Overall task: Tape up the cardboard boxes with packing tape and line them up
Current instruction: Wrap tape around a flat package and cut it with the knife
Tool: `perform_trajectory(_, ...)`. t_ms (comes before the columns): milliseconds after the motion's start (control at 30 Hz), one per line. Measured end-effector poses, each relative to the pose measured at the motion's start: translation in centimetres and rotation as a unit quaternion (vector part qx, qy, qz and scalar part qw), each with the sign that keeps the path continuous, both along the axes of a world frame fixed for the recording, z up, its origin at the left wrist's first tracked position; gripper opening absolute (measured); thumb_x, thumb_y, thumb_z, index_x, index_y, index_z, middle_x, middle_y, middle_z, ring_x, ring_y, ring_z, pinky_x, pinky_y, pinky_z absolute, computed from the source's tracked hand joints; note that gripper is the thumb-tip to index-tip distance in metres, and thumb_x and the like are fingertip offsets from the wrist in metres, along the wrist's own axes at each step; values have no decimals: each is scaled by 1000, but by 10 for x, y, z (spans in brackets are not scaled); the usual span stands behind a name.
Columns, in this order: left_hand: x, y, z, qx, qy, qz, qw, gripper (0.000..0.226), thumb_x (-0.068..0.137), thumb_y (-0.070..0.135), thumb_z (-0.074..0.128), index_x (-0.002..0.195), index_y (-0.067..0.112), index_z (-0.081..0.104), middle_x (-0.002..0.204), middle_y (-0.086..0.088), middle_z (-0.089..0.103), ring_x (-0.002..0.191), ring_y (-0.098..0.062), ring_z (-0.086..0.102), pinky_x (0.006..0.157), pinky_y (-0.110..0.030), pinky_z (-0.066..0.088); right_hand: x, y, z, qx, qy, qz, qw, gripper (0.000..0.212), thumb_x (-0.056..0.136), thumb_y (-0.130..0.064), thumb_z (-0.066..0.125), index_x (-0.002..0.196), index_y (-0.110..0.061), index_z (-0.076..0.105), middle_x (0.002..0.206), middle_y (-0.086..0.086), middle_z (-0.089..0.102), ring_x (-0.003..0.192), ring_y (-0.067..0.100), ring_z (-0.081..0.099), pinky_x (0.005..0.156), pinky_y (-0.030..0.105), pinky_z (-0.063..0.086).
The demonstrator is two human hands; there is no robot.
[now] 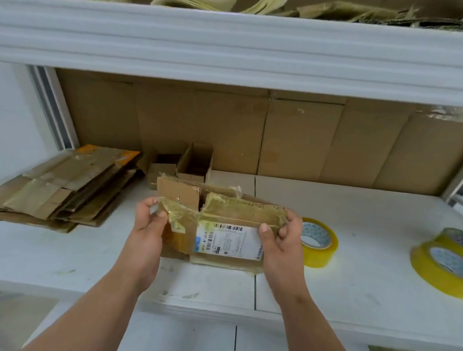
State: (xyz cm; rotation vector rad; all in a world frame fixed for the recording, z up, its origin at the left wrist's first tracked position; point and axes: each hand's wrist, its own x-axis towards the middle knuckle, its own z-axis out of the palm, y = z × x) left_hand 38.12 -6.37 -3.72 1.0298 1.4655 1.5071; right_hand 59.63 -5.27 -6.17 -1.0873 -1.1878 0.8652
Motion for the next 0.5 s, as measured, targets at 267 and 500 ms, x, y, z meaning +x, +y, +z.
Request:
perform_trajectory(267,4,9,-1,-80,6,-29,996,80,76,82,42,140,35,49,144,8,49,136,-18,43,116,-54,29,9,0,-8,15,-52,38,998,37,96,-18,63,126,-37,54,115,-8,67,109,11,65,93,43,56)
perform_trajectory(500,4,3,3,-54,69,-108,990,66,83,77,18,145,54,20,131,17,47,122,-13,47,117,-48,28,-4,4,-13,-24,-84,70,994,51,76,-52,65,125,-53,54,126,-11,54,115,11,60,92,37,55)
